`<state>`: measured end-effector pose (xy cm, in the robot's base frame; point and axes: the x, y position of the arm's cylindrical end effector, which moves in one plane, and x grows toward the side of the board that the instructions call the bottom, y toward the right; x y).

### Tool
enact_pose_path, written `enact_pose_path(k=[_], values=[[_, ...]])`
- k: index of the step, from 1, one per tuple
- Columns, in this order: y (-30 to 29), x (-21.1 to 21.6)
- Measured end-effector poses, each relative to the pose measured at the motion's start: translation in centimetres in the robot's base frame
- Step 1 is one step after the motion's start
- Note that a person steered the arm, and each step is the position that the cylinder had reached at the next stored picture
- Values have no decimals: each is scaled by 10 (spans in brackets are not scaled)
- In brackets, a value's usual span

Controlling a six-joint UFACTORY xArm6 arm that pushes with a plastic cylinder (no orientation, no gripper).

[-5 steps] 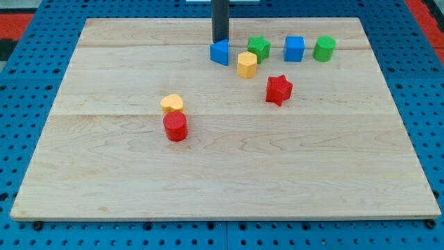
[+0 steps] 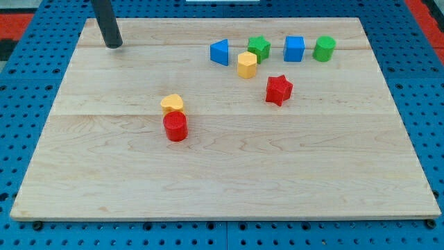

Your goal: Move the yellow hexagon to the left of the red star

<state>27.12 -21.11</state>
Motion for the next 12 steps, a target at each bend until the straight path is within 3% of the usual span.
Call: enact_pose_path(k=[4,6,7,8,9,12], values=[[-5,39],[-18,137],[-3,163],[10,162],[37,129],[153,116]])
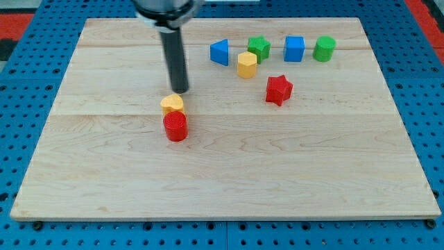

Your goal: Move the yellow hexagon to the left of the red star

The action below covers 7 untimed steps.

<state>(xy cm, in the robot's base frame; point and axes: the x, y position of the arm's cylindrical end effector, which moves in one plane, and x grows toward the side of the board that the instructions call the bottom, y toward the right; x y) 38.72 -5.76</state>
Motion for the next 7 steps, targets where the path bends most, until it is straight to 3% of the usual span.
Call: enact_pose_path(k=[2,3,6,7], values=[[123,-9],[161,-44],[143,-51],[173,-69]])
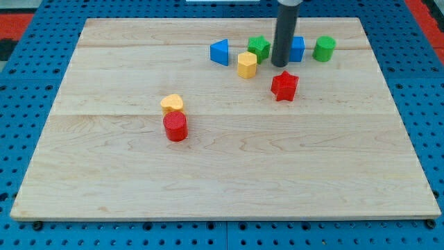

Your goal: Move the yellow hexagon to the left of the red star

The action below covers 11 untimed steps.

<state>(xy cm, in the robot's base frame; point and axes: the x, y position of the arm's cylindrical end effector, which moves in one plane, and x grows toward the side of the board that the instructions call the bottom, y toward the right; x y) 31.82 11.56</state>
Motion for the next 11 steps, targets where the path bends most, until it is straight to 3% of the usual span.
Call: enact_pose_path(k=[1,3,4,5,6,7,8,9,10,11], values=[[-44,14],[-209,63],[-272,42],[-290,13],[-231,1],[-196,12],[-196,51],[-210,44],[-211,-6],[-193,7]])
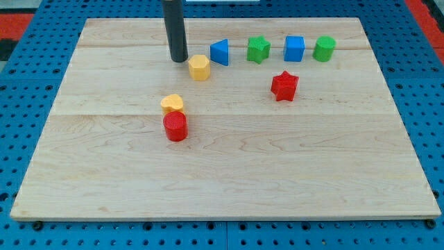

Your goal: Move the yellow hexagon to the left of the red star

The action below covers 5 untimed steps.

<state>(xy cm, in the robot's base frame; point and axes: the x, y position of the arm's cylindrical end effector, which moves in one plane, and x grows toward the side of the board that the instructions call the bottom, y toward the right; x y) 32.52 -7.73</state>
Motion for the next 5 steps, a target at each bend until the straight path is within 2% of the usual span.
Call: enact_pose_path(k=[1,2,3,5], values=[[36,27],[55,21],[59,20],[30,13]])
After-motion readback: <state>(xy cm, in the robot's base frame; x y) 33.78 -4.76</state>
